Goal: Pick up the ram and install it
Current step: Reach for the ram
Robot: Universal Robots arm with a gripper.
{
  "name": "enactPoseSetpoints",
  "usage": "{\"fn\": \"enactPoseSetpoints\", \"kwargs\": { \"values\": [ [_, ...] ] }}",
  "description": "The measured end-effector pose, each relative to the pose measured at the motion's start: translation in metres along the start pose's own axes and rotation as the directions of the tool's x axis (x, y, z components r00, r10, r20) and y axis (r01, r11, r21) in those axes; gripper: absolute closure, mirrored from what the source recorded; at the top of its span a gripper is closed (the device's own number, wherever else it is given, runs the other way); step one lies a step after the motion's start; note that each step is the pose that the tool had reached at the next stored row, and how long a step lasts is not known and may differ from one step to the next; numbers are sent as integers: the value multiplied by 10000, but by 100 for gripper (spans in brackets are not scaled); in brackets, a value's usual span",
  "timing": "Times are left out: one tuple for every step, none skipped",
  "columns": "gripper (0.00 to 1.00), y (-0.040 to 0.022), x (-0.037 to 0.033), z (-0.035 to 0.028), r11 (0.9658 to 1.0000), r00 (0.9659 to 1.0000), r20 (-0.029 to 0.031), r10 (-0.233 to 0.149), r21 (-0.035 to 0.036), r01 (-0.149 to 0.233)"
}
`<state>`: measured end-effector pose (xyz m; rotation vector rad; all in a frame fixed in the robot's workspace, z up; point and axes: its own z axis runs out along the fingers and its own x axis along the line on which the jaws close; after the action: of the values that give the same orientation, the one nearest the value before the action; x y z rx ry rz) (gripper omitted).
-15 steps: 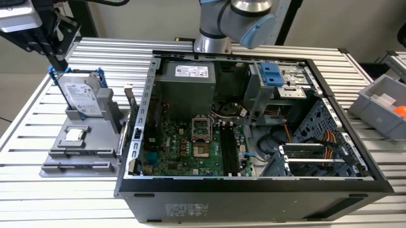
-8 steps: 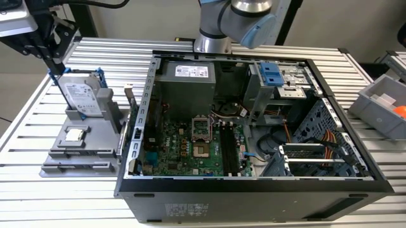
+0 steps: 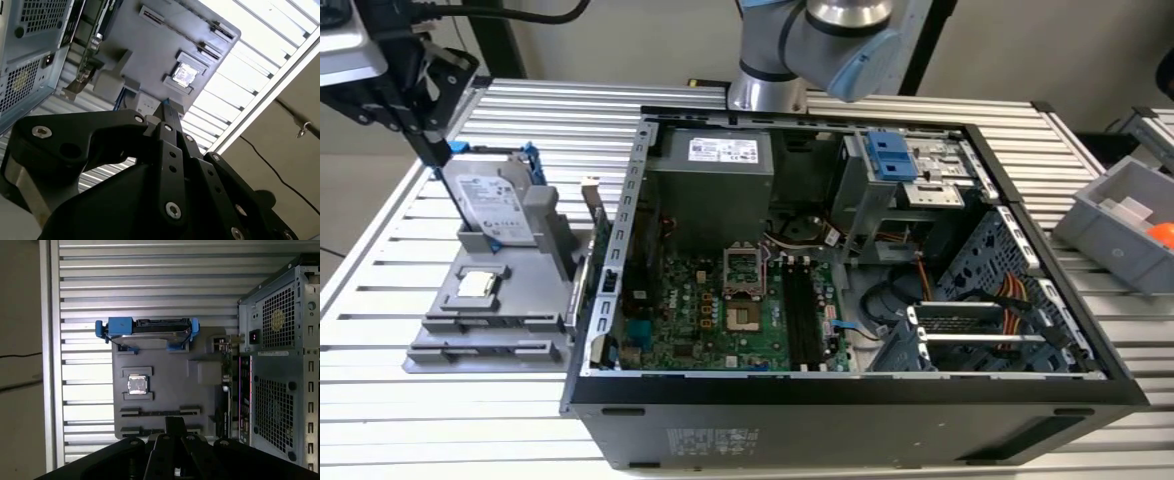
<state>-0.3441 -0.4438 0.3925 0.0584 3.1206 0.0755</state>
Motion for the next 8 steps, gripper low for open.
{"fn": "enactPoseSetpoints", "kwargs": {
  "values": [
    [100, -14, 0, 0, 10000, 10000, -1, 0, 0, 0],
    [100, -27, 0, -1, 10000, 10000, -2, 0, 0, 0],
    [100, -42, 0, -2, 10000, 10000, -3, 0, 0, 0],
    [100, -56, 0, -2, 10000, 10000, -3, 0, -1, 0],
    [100, -70, 0, -3, 10000, 10000, -3, 0, 0, 0],
    [100, -84, 0, -4, 10000, 10000, -4, 0, 0, 0],
    [100, -98, 0, -5, 10000, 10000, -4, 0, 0, 0],
    [100, -112, 0, -5, 10000, 10000, -4, 0, 0, 0]
  ]
}}
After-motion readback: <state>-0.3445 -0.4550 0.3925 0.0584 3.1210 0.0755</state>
